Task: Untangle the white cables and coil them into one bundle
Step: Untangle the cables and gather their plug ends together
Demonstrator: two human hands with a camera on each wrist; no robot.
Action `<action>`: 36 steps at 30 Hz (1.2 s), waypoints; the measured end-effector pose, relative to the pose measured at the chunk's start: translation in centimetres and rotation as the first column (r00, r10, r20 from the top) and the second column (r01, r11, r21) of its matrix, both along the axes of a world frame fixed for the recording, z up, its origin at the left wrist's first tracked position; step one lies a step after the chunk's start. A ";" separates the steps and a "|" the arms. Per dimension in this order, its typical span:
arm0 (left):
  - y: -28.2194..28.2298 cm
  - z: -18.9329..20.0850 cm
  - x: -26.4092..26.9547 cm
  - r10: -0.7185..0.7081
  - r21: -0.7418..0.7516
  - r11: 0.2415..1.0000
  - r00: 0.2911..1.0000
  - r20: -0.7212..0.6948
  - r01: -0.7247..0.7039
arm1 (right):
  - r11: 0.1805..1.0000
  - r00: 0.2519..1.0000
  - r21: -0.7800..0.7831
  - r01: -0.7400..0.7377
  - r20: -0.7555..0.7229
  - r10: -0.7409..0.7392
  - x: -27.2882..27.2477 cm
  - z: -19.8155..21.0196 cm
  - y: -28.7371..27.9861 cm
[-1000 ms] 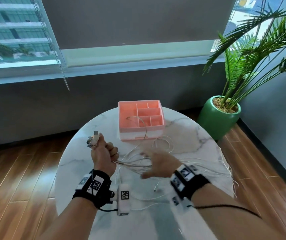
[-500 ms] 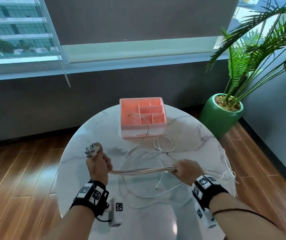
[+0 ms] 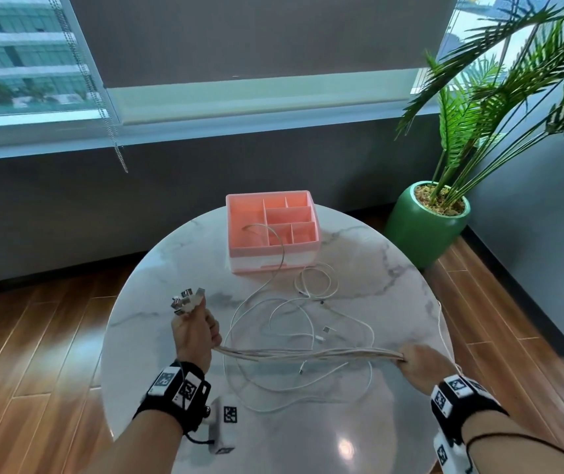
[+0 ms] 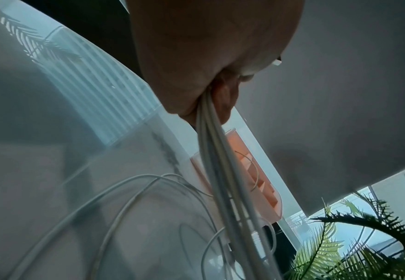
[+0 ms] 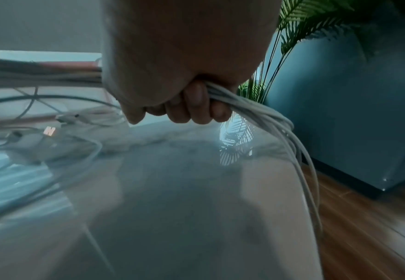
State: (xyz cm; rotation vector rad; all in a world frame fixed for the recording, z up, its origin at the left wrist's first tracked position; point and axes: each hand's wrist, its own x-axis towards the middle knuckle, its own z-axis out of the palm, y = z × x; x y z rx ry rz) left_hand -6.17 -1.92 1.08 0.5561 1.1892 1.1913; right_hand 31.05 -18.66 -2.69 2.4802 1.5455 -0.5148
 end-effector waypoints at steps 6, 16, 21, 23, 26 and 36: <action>-0.6 0.4 -0.4 -0.241 -0.075 0.969 0.967 -0.081 0.236 | 0.964 0.971 -0.256 -0.074 -0.237 0.012 0.2 0.1 -0.3; -0.9 1.6 1.2 -0.208 -0.080 0.976 0.976 -0.067 0.202 | 0.984 0.913 0.180 0.021 -0.405 0.054 -3.2 6.5 6.7; -0.7 1.8 1.2 -0.207 -0.070 0.977 0.977 -0.057 0.203 | 0.999 0.958 -0.035 -0.018 -0.286 0.007 -7.6 3.6 7.2; -0.6 1.9 0.8 -0.193 -0.062 0.980 0.980 -0.050 0.190 | 0.999 0.964 -0.042 0.033 -0.264 -0.043 -8.5 2.5 6.5; -0.8 2.3 0.8 -0.202 -0.052 0.979 0.978 -0.048 0.199 | 0.994 0.971 -0.044 0.099 -0.214 -0.106 -9.0 2.0 5.9; -0.5 2.8 0.9 -0.279 -0.048 0.959 0.960 -0.032 0.278 | 0.739 0.782 0.456 0.496 -0.604 -0.151 -7.2 8.3 12.1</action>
